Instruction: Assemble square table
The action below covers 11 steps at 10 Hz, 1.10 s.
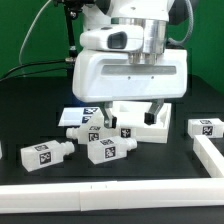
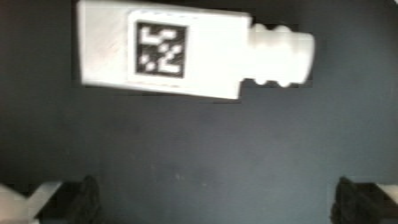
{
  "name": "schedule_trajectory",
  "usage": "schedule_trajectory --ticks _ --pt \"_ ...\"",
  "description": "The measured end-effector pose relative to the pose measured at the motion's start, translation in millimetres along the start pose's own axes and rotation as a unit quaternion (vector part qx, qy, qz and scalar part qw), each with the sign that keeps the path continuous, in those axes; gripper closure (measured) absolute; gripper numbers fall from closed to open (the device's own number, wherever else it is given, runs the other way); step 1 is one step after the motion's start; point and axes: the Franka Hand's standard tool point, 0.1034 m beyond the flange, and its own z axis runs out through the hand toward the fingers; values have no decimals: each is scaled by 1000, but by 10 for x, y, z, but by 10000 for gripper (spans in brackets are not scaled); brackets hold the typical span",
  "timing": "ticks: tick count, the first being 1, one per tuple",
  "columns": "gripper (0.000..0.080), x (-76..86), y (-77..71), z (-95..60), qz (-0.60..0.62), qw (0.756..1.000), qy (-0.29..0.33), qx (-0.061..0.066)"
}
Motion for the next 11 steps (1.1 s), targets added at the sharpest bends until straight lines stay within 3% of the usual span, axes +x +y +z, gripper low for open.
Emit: schedule_trajectory --ticks 1,2,6,7,8,9,11 --pt "150 12 62 -34 24 999 -24 16" --pt "150 86 133 -64 18 1000 -7 12" --pt "150 37 112 -22 19 1000 -11 13" --pt "150 4 237 38 59 998 2 6" --pt "150 -90 297 104 157 988 -6 12" --pt "150 -182 263 146 260 964 -42 34" --pt "150 -144 306 138 250 967 -38 37"
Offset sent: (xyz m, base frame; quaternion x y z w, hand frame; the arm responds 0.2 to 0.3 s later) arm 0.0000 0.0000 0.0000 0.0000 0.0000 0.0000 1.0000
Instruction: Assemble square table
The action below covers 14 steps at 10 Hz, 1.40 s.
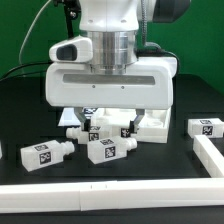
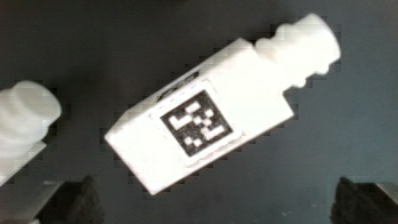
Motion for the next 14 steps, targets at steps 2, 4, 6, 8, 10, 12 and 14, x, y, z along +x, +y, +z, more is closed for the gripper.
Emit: schedule_trajectory --ticks 2,4,6,8,10,12,14 --pt "150 -3 0 6 0 1000 -1 0" --pt "150 -28 63 95 88 996 -5 -5" --pt "150 -32 113 203 143 990 -12 -3" --pt "150 -69 175 273 150 989 -7 -2" --pt "150 -179 217 352 140 990 -8 -5" --pt "150 -163 202 343 139 990 -7 -5" --pt "375 -164 201 343 139 990 -7 -5"
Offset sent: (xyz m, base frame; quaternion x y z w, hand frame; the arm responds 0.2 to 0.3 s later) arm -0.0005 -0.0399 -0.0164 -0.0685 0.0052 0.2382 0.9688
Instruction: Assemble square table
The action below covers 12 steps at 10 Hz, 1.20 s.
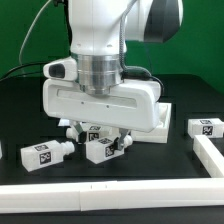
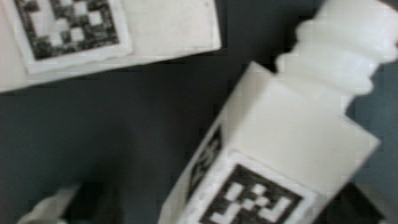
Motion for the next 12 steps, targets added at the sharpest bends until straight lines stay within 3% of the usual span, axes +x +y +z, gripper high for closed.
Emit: schedule_trajectory --ticks 1,2,3,4,5,7,8,10,11,12 --pt "375 0 -5 -1 0 1000 0 0" --pt "522 -2 -68 -27 6 1000 -4 1" --pt "521 14 -357 -199 37 999 -39 -5" --pt "521 184 -563 -361 28 999 -39 4" --pt "521 273 -564 -439 24 999 -32 10" --pt "521 145 -421 -575 -21 999 -19 21" --pt "521 41 -228 -651 -63 998 -10 30" --pt "521 148 247 -888 -118 992 18 43" --pt "521 -75 440 -802 -104 993 21 42" --pt "521 -110 354 -786 -97 994 6 43"
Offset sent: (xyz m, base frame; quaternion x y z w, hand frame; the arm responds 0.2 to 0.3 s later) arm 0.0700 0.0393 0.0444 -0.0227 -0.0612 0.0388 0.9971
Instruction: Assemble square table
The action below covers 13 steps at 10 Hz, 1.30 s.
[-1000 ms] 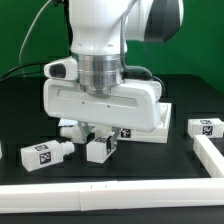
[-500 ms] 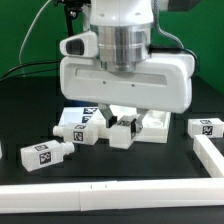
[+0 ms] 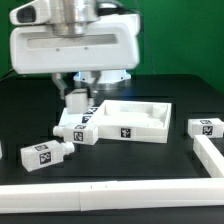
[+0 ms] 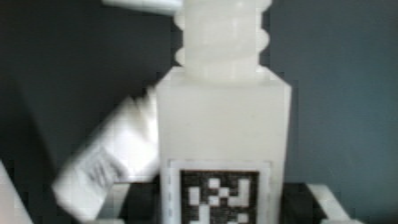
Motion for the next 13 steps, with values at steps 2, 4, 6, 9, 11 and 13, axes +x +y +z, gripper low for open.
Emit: schedule_trajectory --ticks 2,4,6,9,11,13 --pt "520 56 -21 2 -3 1000 2 0" --pt "520 -41 146 29 -64 998 4 0" --pt "520 -331 775 65 -81 997 -12 -3" --pt "520 -382 1216 150 -88 996 7 -6" --pt "520 -381 1216 189 -96 995 8 -10" --pt "520 -460 1340 467 -113 993 7 -35"
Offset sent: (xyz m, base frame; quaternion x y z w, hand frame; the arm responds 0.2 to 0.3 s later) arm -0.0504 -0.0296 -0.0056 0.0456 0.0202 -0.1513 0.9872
